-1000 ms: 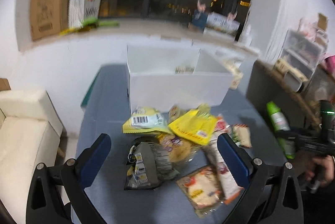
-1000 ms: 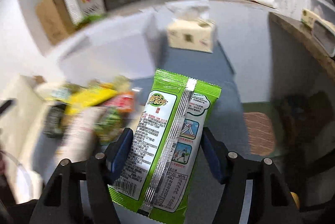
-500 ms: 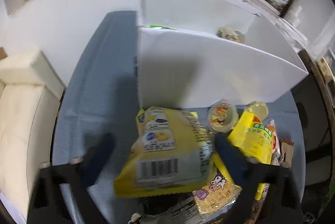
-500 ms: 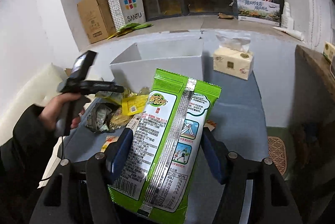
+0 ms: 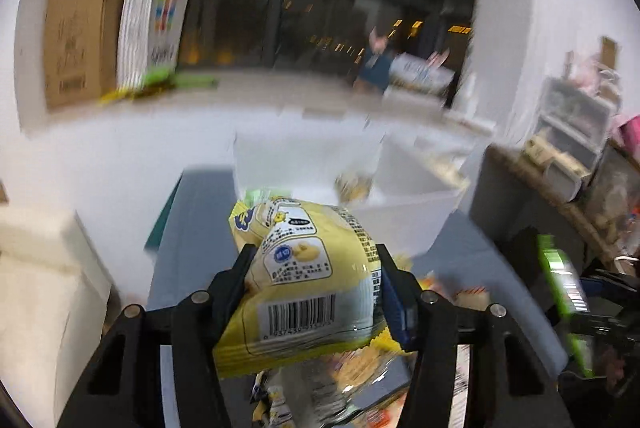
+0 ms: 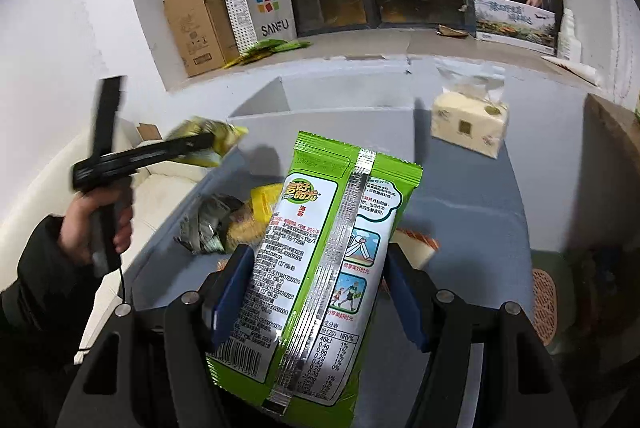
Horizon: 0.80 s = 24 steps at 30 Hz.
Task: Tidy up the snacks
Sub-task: 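Grasp the yellow snack bag with the left tool while the right tool carries its bar to the box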
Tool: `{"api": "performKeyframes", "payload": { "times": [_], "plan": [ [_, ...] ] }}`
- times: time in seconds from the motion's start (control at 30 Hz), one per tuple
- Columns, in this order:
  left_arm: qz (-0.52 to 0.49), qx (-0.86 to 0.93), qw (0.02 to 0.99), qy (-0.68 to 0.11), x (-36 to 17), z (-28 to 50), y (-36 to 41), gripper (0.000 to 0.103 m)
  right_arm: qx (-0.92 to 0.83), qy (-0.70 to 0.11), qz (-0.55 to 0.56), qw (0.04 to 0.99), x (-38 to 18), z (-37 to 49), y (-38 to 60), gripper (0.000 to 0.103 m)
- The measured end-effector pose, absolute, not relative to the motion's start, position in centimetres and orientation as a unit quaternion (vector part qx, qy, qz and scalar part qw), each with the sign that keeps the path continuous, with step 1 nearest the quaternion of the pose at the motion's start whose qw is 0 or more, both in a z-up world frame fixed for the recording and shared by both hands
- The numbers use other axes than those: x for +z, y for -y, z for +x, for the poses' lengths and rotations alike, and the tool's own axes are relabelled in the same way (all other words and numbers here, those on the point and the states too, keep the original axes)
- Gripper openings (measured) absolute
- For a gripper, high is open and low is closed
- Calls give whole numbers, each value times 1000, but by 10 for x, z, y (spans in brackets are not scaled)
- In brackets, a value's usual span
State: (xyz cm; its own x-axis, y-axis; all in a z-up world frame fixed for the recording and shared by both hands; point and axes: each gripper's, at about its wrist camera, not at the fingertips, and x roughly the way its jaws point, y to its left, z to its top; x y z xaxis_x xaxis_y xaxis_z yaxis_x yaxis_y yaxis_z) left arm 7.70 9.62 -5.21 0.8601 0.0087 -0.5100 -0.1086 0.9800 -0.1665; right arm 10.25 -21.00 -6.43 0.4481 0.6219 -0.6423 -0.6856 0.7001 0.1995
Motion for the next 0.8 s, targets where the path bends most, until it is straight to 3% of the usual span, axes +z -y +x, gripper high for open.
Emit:
{"api": "performKeyframes", "payload": {
  "times": [0.17,0.3,0.63,0.7,0.73,0.77,0.8],
  "plan": [
    [-97,12,969,-228,-9,99,-103,61,407,-341,-53,846,-45,134,179,71],
    [-93,5,967,-236,7,158,-115,61,408,-337,-54,847,-24,186,146,71],
    [-121,39,938,-324,-35,276,-154,64,360,-401,-64,840,-16,345,67,71],
    [-117,52,928,-350,-47,289,-158,75,357,-410,-58,837,-23,362,62,72],
    [-116,63,923,-363,-53,294,-160,95,354,-411,-61,838,-27,367,60,74],
    [-117,65,920,-367,-57,294,-162,103,354,-412,-67,837,-32,372,57,77],
    [-119,64,921,-366,-59,290,-163,103,352,-412,-70,837,-36,375,56,85]
  ]
}}
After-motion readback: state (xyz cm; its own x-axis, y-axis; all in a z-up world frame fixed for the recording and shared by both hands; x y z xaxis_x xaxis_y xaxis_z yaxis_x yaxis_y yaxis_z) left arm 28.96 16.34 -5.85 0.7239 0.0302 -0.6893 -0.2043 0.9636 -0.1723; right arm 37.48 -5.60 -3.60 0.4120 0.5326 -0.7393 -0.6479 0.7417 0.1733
